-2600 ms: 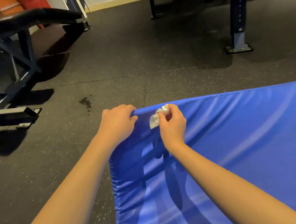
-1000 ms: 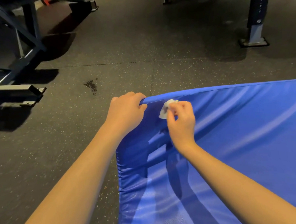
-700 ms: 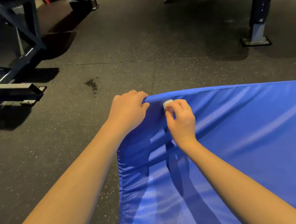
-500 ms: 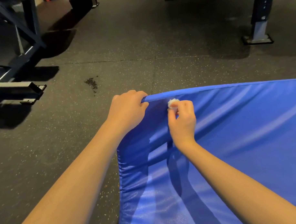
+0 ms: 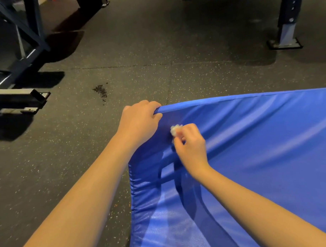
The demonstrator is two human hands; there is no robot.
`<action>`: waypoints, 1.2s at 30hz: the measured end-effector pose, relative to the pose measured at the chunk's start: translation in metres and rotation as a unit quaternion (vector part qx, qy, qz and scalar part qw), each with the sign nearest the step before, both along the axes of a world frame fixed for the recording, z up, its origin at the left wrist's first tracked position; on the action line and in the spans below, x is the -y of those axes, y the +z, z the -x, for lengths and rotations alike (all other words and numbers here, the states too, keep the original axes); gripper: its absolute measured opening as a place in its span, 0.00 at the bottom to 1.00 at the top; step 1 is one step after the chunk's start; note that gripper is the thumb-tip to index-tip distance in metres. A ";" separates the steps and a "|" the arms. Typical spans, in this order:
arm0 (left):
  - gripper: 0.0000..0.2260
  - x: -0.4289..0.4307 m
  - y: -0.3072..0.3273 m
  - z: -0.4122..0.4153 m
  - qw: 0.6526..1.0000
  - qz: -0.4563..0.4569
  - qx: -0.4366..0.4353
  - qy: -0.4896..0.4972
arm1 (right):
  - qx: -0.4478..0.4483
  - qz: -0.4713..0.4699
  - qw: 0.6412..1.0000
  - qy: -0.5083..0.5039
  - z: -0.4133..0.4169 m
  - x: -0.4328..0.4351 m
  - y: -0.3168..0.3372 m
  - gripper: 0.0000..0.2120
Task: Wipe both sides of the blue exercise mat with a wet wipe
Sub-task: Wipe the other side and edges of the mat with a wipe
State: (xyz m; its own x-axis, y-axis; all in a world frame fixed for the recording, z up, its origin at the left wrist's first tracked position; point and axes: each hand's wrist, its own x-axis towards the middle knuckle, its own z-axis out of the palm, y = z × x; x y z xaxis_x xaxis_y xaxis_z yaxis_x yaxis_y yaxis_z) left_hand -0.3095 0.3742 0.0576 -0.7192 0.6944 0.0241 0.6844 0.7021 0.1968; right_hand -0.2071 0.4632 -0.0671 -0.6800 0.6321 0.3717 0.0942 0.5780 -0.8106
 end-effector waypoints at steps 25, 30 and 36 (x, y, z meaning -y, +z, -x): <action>0.29 0.004 -0.073 0.032 0.991 0.093 -0.096 -0.017 | 0.140 -0.140 0.964 0.176 0.021 -0.008 -0.050 0.07; 0.18 0.010 -0.107 0.037 0.987 0.157 0.019 -0.029 | 0.258 -0.085 0.961 0.051 0.038 -0.053 -0.064 0.07; 0.31 0.052 -0.166 0.007 0.954 0.255 0.151 -0.036 | 0.257 -0.121 0.918 0.278 0.005 -0.023 -0.086 0.04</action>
